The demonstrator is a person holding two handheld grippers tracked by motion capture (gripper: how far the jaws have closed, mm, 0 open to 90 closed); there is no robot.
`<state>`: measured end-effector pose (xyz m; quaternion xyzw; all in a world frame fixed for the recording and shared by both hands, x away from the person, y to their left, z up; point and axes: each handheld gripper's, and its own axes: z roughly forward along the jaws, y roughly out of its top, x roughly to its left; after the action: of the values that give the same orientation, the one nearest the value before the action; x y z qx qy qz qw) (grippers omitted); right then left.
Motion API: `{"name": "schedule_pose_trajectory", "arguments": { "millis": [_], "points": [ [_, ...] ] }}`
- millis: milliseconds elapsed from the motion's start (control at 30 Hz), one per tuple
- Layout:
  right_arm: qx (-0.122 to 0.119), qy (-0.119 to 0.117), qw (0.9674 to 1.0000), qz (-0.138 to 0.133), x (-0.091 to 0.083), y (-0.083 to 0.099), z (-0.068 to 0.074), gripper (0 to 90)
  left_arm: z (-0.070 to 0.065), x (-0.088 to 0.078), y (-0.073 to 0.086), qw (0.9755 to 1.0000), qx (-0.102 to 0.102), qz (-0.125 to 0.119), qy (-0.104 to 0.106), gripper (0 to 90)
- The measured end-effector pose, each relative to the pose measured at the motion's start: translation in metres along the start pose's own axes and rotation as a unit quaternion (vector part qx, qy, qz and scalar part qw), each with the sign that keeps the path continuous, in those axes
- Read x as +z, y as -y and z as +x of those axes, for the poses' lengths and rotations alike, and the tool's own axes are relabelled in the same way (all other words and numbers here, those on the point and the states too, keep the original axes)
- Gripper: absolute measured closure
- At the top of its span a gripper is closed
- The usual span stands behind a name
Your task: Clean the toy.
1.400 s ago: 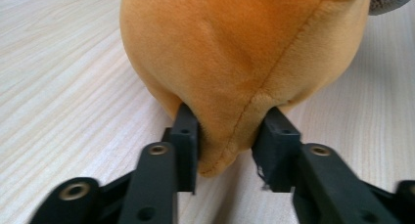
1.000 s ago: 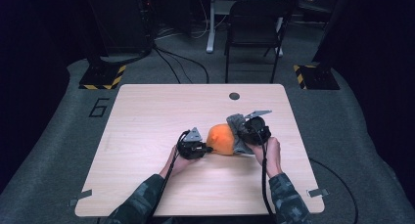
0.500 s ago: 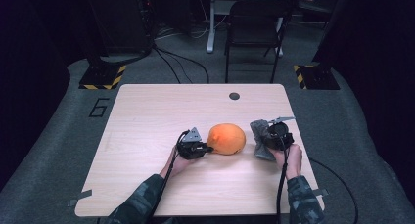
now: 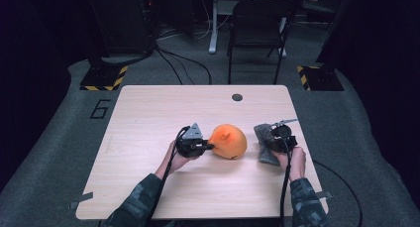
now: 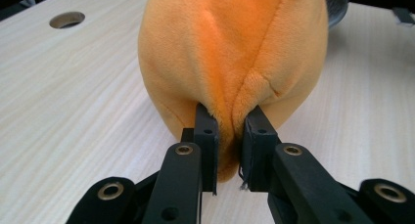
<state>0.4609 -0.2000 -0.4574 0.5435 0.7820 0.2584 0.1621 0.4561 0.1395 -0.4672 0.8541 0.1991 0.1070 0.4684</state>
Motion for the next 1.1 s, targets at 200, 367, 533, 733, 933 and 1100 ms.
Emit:
{"name": "schedule_pose_trajectory", "arguments": {
  "millis": [200, 367, 533, 733, 933, 1100],
  "points": [
    [0.003, 0.0, 1.0, 0.004, 0.001, 0.0, -0.001, 75.0, -0.006, -0.021, -0.022, 0.9991, 0.015, 0.03, -0.026, 79.3],
    [0.002, -0.001, 1.0, 0.005, 0.002, -0.001, -0.001, 75.0, -0.009, -0.025, -0.033, 0.9976, 0.025, 0.056, -0.031, 79.2],
    [0.0, 0.001, 1.0, 0.006, 0.002, -0.001, -0.001, 75.0, -0.012, -0.025, -0.045, 0.9941, 0.038, 0.095, -0.036, 79.0],
    [-0.004, -0.004, 1.0, 0.007, 0.003, -0.001, 0.001, 75.0, -0.015, -0.01, -0.041, 0.9902, 0.043, 0.13, -0.026, 77.8],
    [-0.006, -0.019, 0.9998, -0.008, -0.007, -0.006, 0.006, 75.2, -0.016, -0.005, -0.036, 0.9935, 0.029, 0.108, -0.02, 77.0],
    [-0.027, -0.049, 0.9974, -0.047, -0.042, -0.023, 0.025, 75.3, -0.015, -0.006, -0.036, 0.994, 0.024, 0.104, -0.025, 76.6]
  ]
}}
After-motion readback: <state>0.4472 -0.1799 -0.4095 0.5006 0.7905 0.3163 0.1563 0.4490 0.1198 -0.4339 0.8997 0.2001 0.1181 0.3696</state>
